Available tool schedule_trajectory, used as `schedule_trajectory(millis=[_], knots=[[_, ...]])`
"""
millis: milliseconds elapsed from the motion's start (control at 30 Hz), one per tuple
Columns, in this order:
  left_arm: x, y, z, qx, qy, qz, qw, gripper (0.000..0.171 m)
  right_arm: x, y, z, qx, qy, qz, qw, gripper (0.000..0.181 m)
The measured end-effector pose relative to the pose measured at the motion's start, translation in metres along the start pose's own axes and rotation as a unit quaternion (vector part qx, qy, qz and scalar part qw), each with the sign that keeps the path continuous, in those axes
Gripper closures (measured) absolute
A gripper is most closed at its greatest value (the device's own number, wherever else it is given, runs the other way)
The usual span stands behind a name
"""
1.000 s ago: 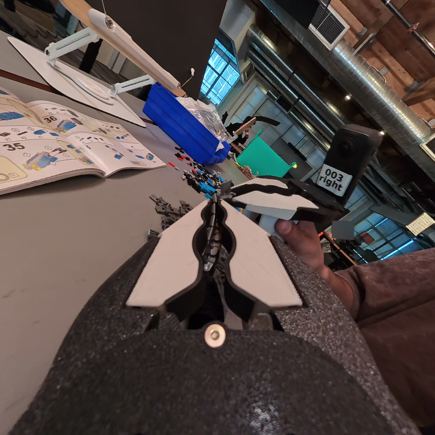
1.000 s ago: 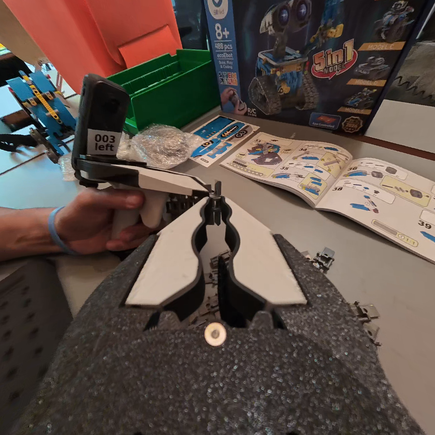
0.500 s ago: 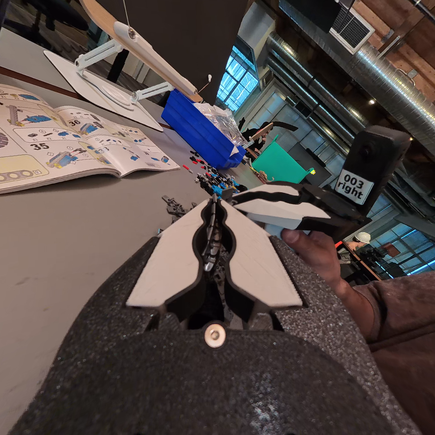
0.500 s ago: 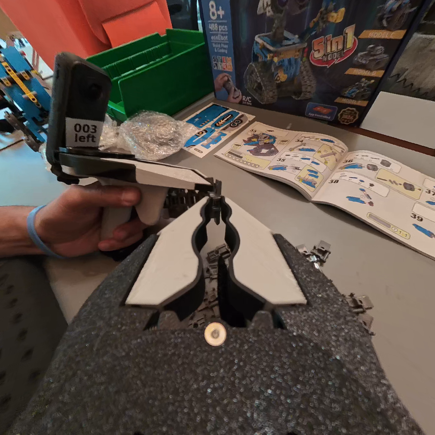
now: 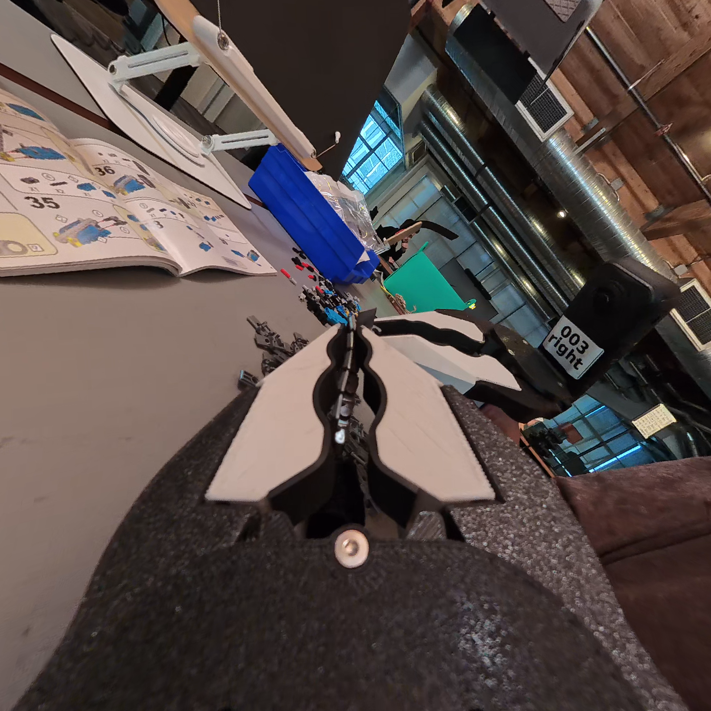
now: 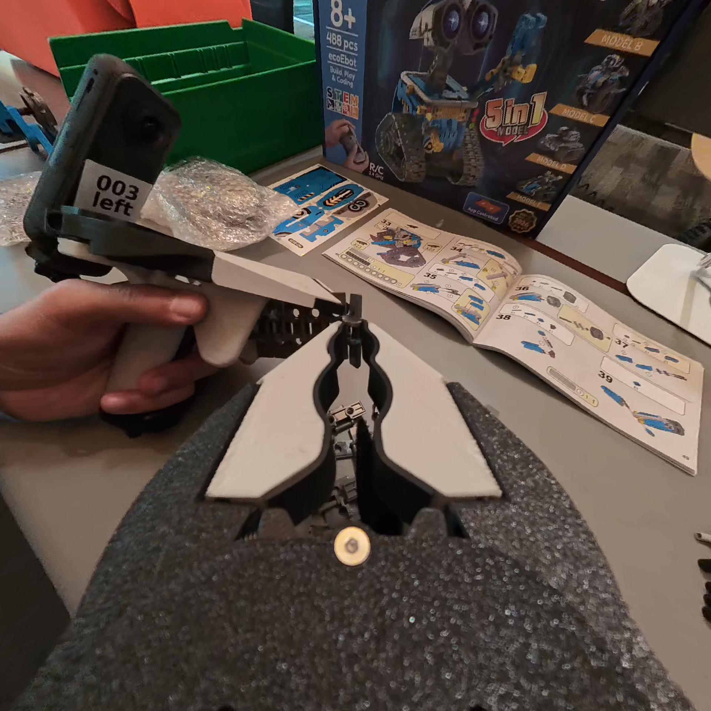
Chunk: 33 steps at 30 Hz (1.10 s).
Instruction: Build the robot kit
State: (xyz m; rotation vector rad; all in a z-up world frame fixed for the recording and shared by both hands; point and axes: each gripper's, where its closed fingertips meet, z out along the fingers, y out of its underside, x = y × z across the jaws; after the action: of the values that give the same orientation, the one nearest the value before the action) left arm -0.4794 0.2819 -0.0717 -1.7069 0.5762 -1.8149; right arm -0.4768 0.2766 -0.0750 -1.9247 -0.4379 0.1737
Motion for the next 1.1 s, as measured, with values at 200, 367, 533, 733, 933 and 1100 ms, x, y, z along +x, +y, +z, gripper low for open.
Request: schedule_trajectory(millis=[200, 367, 533, 733, 933, 1100], knots=[[-0.001, -0.001, -0.002, 0.009, 0.018, -0.056, 0.998, 0.169, -0.001, -0.001, 0.001, 0.007, 0.016, -0.035, 0.999, 0.174], [0.001, -0.003, -0.003, 0.021, 0.036, -0.096, 0.994, 0.169, -0.004, -0.006, 0.0, 0.018, 0.046, -0.074, 0.996, 0.175], [0.0, -0.002, -0.004, 0.023, 0.034, -0.105, 0.994, 0.169, -0.005, -0.004, 0.0, 0.012, 0.063, -0.103, 0.993, 0.174], [-0.002, 0.0, -0.003, 0.02, 0.012, -0.082, 0.996, 0.168, -0.005, 0.001, 0.002, -0.002, 0.063, -0.107, 0.992, 0.175], [-0.001, 0.001, -0.003, 0.018, 0.008, -0.075, 0.997, 0.168, -0.004, 0.004, 0.004, 0.007, 0.034, -0.054, 0.998, 0.175], [0.002, -0.002, -0.004, 0.021, 0.024, -0.079, 0.996, 0.168, -0.005, 0.0, 0.003, 0.018, 0.041, -0.072, 0.996, 0.175]])
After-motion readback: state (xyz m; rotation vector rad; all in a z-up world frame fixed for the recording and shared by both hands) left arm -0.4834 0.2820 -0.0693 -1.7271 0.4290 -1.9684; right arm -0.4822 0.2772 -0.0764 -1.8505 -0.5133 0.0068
